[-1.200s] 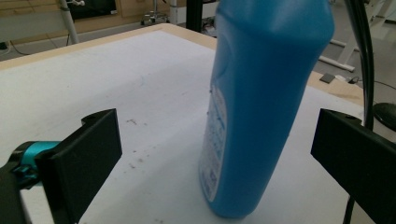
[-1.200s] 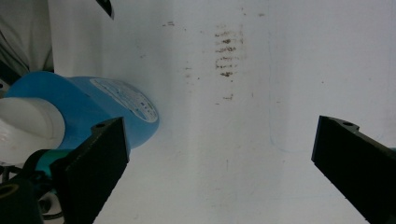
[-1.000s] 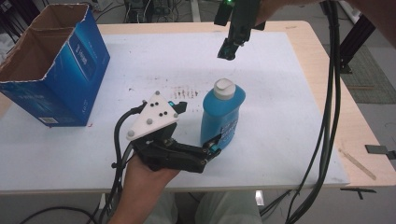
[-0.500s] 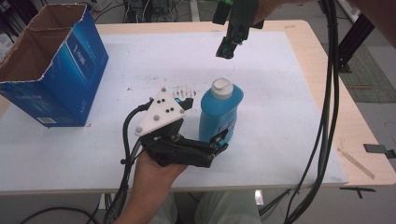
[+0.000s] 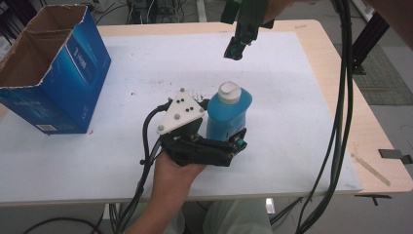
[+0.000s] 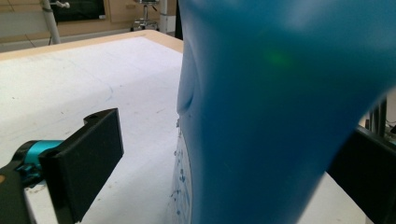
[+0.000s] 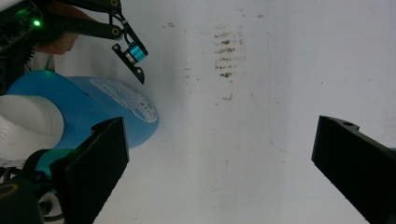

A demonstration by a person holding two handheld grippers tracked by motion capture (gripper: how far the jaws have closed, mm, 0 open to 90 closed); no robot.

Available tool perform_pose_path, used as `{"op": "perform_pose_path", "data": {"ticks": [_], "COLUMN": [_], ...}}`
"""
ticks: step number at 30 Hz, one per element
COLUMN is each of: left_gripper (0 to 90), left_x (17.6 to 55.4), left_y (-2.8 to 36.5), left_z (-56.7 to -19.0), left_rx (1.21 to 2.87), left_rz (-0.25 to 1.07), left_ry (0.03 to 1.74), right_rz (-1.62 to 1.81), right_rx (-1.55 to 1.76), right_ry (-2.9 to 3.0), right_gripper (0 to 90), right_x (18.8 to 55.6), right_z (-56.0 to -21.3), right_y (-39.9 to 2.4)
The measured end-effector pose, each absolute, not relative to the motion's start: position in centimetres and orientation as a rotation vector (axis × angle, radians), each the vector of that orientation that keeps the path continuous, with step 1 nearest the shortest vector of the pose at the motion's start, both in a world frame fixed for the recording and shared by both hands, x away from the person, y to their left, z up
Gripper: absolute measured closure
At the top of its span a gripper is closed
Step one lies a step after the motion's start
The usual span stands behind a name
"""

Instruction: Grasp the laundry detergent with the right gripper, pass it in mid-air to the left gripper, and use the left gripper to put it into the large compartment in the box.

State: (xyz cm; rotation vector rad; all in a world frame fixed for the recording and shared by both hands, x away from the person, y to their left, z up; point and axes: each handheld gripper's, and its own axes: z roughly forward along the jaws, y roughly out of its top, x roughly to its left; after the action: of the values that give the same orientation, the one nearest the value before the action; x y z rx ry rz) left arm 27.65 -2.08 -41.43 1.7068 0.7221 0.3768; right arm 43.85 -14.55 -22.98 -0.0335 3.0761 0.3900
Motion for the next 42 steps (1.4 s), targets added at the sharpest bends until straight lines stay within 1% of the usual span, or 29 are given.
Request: {"op": "perform_pose_path", "data": {"ticks": [1,2,4,6,8,9,11,17,19,23,26,29,31,38,42], "left_gripper": [8.2,10.7,11.0,14.5,15.2,18.1,20.4,22.9,25.3,26.0,32.6,35.0,39.9,42.4,42.9], "left_x": [27.70,27.70,27.73,27.74,27.73,27.72,27.70,27.70,27.68,27.65,27.44,27.39,27.33,27.39,27.58], "left_y": [-2.20,-2.20,-2.29,-2.26,-2.26,-2.22,-2.18,-2.23,-2.31,-2.34,-2.41,-2.40,-2.40,-2.12,-1.71], "left_z": [-41.52,-41.52,-41.51,-41.56,-41.60,-41.57,-41.56,-41.71,-41.75,-41.75,-41.71,-41.71,-41.68,-41.57,-41.50], "left_rx": [1.702,1.702,1.696,1.699,1.699,1.700,1.695,1.709,1.707,1.706,1.704,1.705,1.705,1.704,1.702], "left_rz": [0.373,0.373,0.378,0.390,0.393,0.397,0.406,0.418,0.415,0.418,0.421,0.417,0.415,0.426,0.411], "left_ry": [0.701,0.701,0.702,0.703,0.704,0.703,0.704,0.704,0.703,0.704,0.686,0.675,0.668,0.659,0.657], "right_rz": [0.390,0.390,0.391,0.394,0.390,0.393,0.393,0.394,0.392,0.393,0.395,0.394,0.397,0.391,0.392], "right_rx": [-0.035,-0.035,-0.030,-0.033,-0.024,-0.027,-0.028,-0.027,-0.021,-0.022,-0.021,-0.022,-0.023,-0.018,-0.021], "right_ry": [3.076,3.076,3.074,3.071,3.072,3.071,3.071,3.070,3.070,3.070,3.070,3.070,3.069,3.068,3.066], "right_gripper": [3.0,3.0,3.0,3.0,3.0,2.9,3.0,3.0,3.0,3.0,3.0,2.9,3.0,3.0,3.0], "right_x": [43.85,43.85,43.84,43.89,43.85,43.87,43.88,43.85,43.84,43.85,43.84,43.83,43.79,43.71,43.70], "right_z": [-22.98,-22.98,-22.98,-22.99,-22.96,-22.95,-22.95,-22.92,-22.90,-22.92,-22.90,-22.89,-22.86,-22.82,-22.76], "right_y": [-14.55,-14.55,-14.58,-14.66,-14.69,-14.73,-14.73,-14.71,-14.76,-14.78,-14.78,-14.78,-14.75,-14.83,-14.85]}}
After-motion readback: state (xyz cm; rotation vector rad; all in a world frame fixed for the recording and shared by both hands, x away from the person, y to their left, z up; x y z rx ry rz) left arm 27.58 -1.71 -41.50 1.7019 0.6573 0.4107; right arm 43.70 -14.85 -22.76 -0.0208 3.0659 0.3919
